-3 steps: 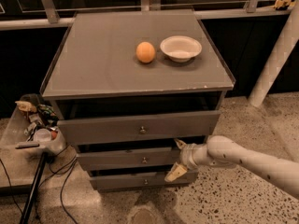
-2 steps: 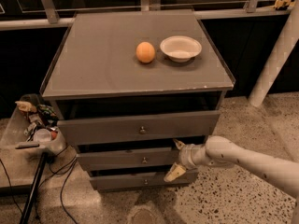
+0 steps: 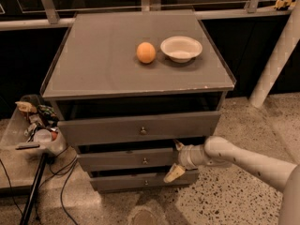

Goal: Open middle drawer

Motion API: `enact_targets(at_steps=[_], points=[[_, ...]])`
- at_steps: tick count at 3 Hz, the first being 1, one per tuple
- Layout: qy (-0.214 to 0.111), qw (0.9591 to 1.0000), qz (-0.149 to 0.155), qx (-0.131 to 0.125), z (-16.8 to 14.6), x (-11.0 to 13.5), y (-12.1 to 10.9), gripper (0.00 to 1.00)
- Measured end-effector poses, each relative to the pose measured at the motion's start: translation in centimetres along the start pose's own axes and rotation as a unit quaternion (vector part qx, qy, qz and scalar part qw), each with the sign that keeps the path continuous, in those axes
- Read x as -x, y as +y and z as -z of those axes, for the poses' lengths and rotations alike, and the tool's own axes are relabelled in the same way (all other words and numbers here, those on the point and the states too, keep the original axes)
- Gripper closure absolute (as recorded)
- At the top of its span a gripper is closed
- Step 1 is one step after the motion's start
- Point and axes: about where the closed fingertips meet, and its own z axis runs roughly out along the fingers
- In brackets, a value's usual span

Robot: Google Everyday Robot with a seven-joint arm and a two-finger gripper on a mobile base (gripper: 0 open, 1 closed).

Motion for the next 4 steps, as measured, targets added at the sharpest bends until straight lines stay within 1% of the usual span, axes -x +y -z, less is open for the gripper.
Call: enact_targets(at_steps=[1,2,4], points=[[0.0,1.0,0.0,0.0,0.0,0.0,0.0,0.0],[0.0,1.0,0.0,0.0,-0.01,0.0,0.0,0.17],[0.0,1.0,0.0,0.0,0.01,0.02,0.0,0.64]])
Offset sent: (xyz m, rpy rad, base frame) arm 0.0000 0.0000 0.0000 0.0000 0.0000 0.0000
